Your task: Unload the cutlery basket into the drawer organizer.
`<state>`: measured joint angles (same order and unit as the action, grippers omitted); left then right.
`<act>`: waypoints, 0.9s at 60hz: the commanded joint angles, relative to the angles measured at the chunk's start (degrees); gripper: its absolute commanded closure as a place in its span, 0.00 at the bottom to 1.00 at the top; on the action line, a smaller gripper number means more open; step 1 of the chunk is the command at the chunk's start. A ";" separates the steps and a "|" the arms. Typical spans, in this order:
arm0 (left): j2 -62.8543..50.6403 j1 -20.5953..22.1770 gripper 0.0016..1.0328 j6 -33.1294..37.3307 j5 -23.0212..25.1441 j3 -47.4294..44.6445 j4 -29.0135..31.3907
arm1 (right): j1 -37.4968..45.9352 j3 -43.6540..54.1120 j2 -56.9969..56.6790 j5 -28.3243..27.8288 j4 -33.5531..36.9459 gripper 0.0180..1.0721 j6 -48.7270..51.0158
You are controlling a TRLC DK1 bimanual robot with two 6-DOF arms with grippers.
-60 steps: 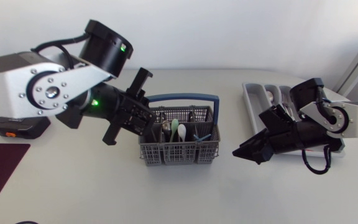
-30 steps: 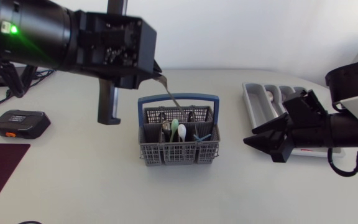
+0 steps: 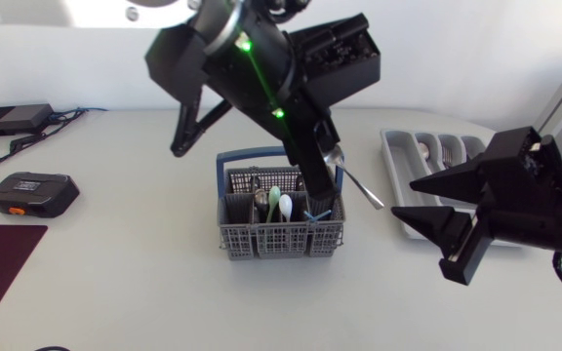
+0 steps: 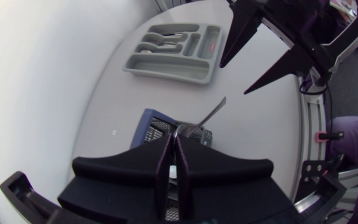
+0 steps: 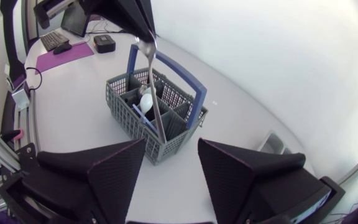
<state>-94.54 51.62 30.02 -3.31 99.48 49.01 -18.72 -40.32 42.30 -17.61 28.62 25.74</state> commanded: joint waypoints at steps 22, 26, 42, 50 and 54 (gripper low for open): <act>-9.70 -1.87 0.97 -13.32 10.08 11.26 6.88 | -9.32 7.62 -0.03 11.80 -14.21 0.50 1.16; -10.31 -2.04 0.97 -14.29 11.92 12.40 7.76 | -9.32 8.50 0.15 12.33 -15.79 0.52 2.12; -12.60 -2.31 0.97 -15.17 14.91 14.42 9.87 | -11.43 11.14 0.85 16.11 -20.80 0.66 4.32; -13.39 -2.31 0.97 -14.73 15.09 14.51 10.31 | -13.45 11.40 1.73 18.22 -22.03 0.79 4.94; -13.48 -2.40 0.97 -14.73 15.18 14.51 10.40 | -13.62 11.40 2.70 18.40 -22.56 0.84 5.03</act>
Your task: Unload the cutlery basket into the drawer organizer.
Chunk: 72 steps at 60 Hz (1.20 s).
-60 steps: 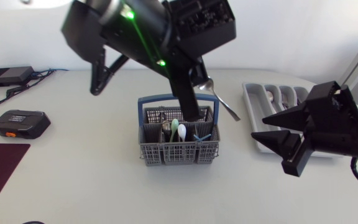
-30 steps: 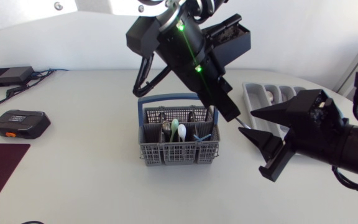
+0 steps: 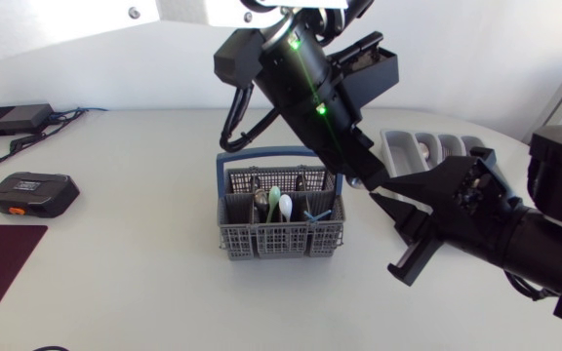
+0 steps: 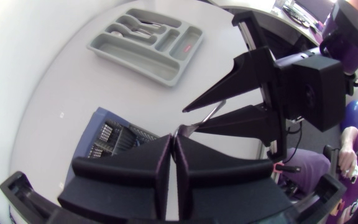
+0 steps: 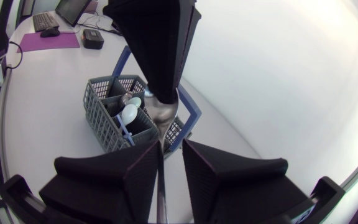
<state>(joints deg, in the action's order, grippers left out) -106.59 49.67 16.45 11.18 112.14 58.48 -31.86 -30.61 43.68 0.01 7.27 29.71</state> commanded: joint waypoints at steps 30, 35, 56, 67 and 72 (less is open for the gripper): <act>-2.05 -0.71 0.87 -1.33 1.21 2.47 1.02 | -0.49 2.22 0.79 -0.01 -0.06 0.93 0.96; -2.05 -0.63 0.76 -1.51 1.12 2.82 1.11 | -0.49 2.31 0.18 -0.01 0.55 0.93 0.96; -2.22 -2.03 0.17 -2.30 1.21 8.80 0.94 | 0.13 3.98 -1.76 -0.19 3.02 0.93 0.87; -0.20 -4.49 0.12 -2.21 1.04 9.94 -3.28 | 4.26 4.86 -2.72 -2.12 4.07 0.93 0.87; 0.77 -5.90 0.12 -2.12 0.60 9.42 -4.43 | 8.92 4.77 -2.64 -4.49 4.42 0.93 0.96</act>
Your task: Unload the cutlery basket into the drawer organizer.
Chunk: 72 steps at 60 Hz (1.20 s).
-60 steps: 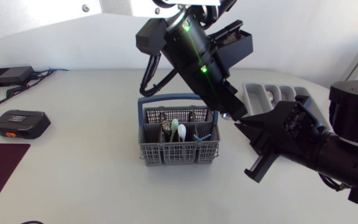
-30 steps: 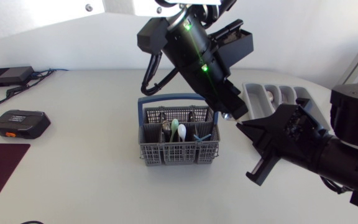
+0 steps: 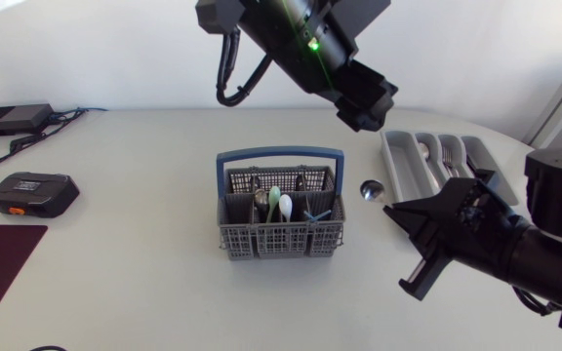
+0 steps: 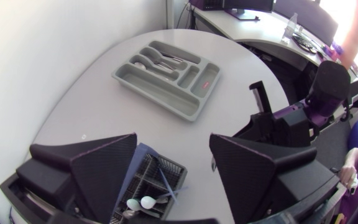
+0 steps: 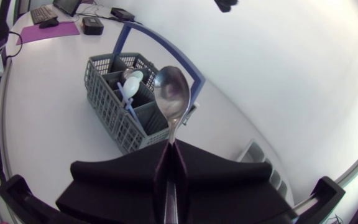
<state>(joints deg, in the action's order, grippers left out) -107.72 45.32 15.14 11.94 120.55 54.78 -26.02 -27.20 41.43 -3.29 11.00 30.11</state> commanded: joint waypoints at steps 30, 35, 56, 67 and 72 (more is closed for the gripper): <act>12.98 -1.73 0.12 9.65 -9.04 -23.52 -13.04 | 35.25 -4.70 20.53 -19.47 -5.29 0.93 6.81; 13.94 -1.29 0.12 10.97 -10.63 -26.33 -14.00 | 41.93 -8.48 25.54 -27.12 -1.07 0.92 14.54; 16.05 0.29 0.12 15.54 -12.65 -34.33 -17.17 | 56.52 -20.52 43.21 -35.82 12.81 0.92 44.25; 16.76 2.67 0.12 19.93 -13.26 -38.29 -18.66 | 60.30 -24.13 52.61 -35.47 14.92 0.92 57.34; 16.93 3.55 0.12 21.87 -13.26 -39.78 -19.19 | 61.18 -26.76 56.48 -34.50 16.42 0.92 61.39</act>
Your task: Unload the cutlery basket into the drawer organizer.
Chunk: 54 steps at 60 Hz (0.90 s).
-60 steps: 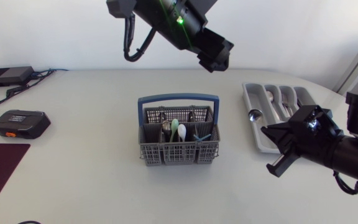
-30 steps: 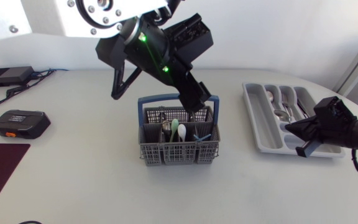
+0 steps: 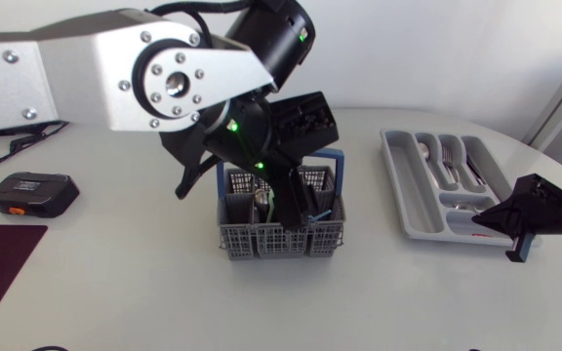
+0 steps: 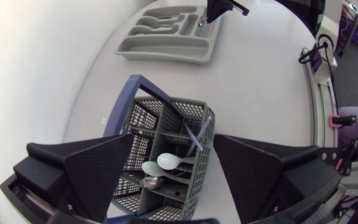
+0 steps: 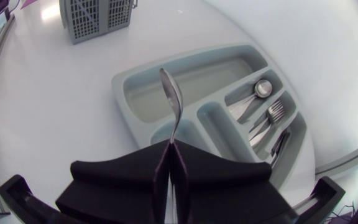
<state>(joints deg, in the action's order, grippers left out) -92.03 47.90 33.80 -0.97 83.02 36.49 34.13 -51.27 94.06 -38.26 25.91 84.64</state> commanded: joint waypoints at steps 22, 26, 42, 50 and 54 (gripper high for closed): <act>1.24 3.60 0.12 10.41 -1.40 -7.61 -3.88 | 0.59 -8.94 11.85 6.44 3.62 0.92 16.61; 1.15 3.78 0.12 11.29 -1.58 -8.32 -5.11 | 0.41 -9.99 13.25 7.41 3.88 0.91 17.40; -1.14 4.40 0.12 12.87 -1.84 -8.49 -6.43 | -0.82 -8.15 16.15 11.28 -5.61 0.65 16.61; -2.19 4.57 0.13 13.48 -1.93 -8.32 -6.96 | -0.20 -5.34 12.29 10.93 -9.30 0.49 15.03; -2.81 4.75 0.13 13.92 -1.93 -8.32 -7.22 | -0.03 -3.93 8.86 9.61 -9.12 0.42 13.09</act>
<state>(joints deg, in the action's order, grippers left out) -93.06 51.94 45.74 -2.48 75.68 29.67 33.87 -57.69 106.69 -27.55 17.56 99.37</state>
